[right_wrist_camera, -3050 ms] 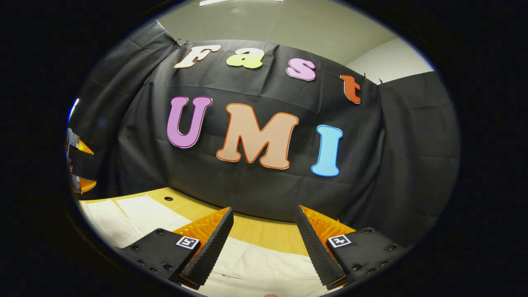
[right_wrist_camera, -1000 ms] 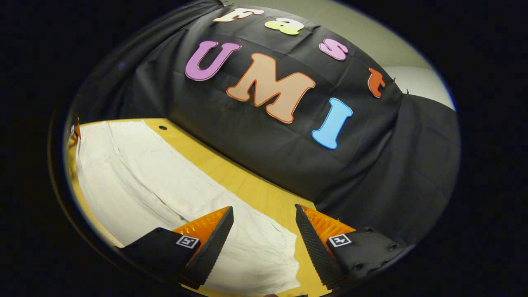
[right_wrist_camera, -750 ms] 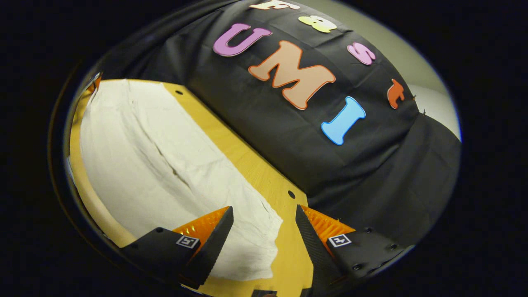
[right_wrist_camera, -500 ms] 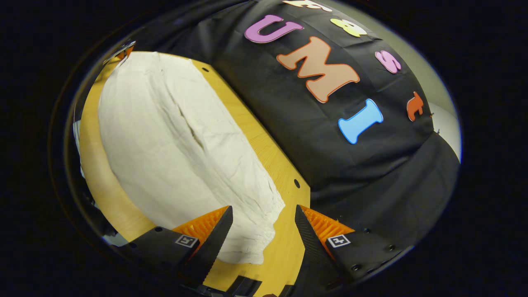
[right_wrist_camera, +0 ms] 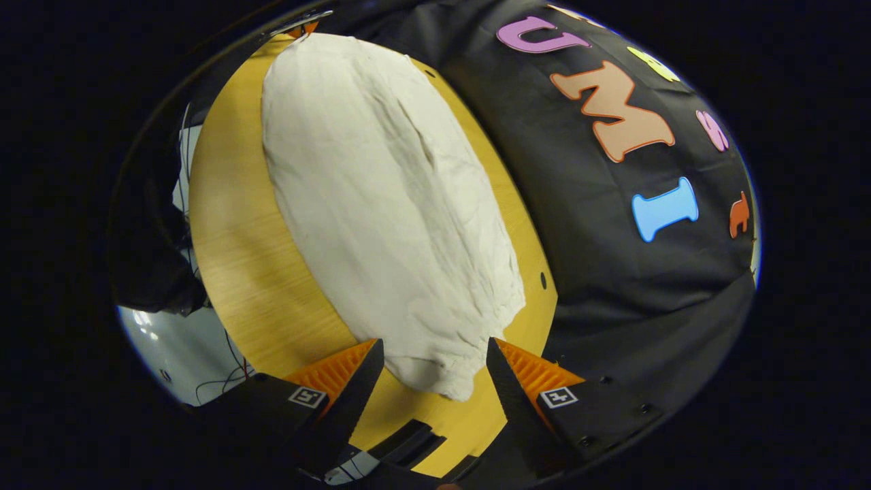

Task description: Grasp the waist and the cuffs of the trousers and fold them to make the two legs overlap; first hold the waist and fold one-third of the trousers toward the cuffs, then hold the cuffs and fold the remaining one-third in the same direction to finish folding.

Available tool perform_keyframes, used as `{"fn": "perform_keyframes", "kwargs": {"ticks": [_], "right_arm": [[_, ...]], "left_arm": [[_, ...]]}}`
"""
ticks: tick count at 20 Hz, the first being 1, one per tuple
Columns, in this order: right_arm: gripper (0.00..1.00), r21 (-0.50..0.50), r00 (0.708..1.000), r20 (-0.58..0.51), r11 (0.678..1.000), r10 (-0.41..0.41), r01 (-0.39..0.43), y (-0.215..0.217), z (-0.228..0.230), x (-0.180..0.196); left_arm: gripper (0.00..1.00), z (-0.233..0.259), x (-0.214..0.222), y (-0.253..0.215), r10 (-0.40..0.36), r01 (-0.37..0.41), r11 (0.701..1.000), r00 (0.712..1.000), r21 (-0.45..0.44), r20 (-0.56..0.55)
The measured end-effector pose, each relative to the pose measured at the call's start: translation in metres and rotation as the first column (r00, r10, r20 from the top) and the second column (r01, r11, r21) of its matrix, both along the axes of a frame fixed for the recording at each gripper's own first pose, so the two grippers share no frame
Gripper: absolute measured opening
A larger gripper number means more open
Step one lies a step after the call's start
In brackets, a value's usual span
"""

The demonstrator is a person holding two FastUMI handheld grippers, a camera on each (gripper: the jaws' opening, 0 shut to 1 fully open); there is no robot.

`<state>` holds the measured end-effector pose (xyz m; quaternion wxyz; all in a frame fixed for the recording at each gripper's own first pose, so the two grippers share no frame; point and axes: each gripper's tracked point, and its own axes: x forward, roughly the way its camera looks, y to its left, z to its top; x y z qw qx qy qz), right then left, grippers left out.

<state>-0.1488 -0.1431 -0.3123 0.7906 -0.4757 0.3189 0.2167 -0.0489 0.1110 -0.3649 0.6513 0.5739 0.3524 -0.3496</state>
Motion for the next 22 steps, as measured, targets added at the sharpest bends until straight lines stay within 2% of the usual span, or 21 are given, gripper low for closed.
{"fn": "perform_keyframes", "kwargs": {"ticks": [8, 12, 15, 17, 22], "right_arm": [[0.91, -0.058, 0.995, -0.035, 0.993, 0.096, -0.098, 0.0, -0.017, 0.013], [0.67, -0.098, 0.991, -0.038, 0.987, 0.125, -0.128, 0.004, -0.027, 0.025], [0.13, -0.106, 0.989, -0.065, 0.985, 0.131, -0.137, 0.008, -0.037, 0.022], [0.07, -0.079, 0.992, -0.059, 0.99, 0.113, -0.118, 0.007, -0.034, 0.022], [0.07, -0.031, 0.996, 0.044, 0.997, 0.078, -0.077, 0.002, 0.004, 0.048]], "left_arm": [[0.0, 0.0, -0.001, 0.001, 0.026, -0.026, 0.999, 1.0, 0.02, 0.003], [0.0, -0.001, -0.003, 0.002, 0.056, -0.056, 0.998, 0.998, 0.029, 0.009], [0.0, -0.001, -0.004, 0.001, 0.074, -0.074, 0.997, 0.997, 0.038, 0.003], [0.0, 0.002, -0.003, 0.002, 0.094, -0.094, 0.995, 0.996, 0.045, 0.002], [0.0, 0.035, 0.022, 0.007, 0.185, -0.189, 0.981, 0.979, 0.044, 0.085]]}}
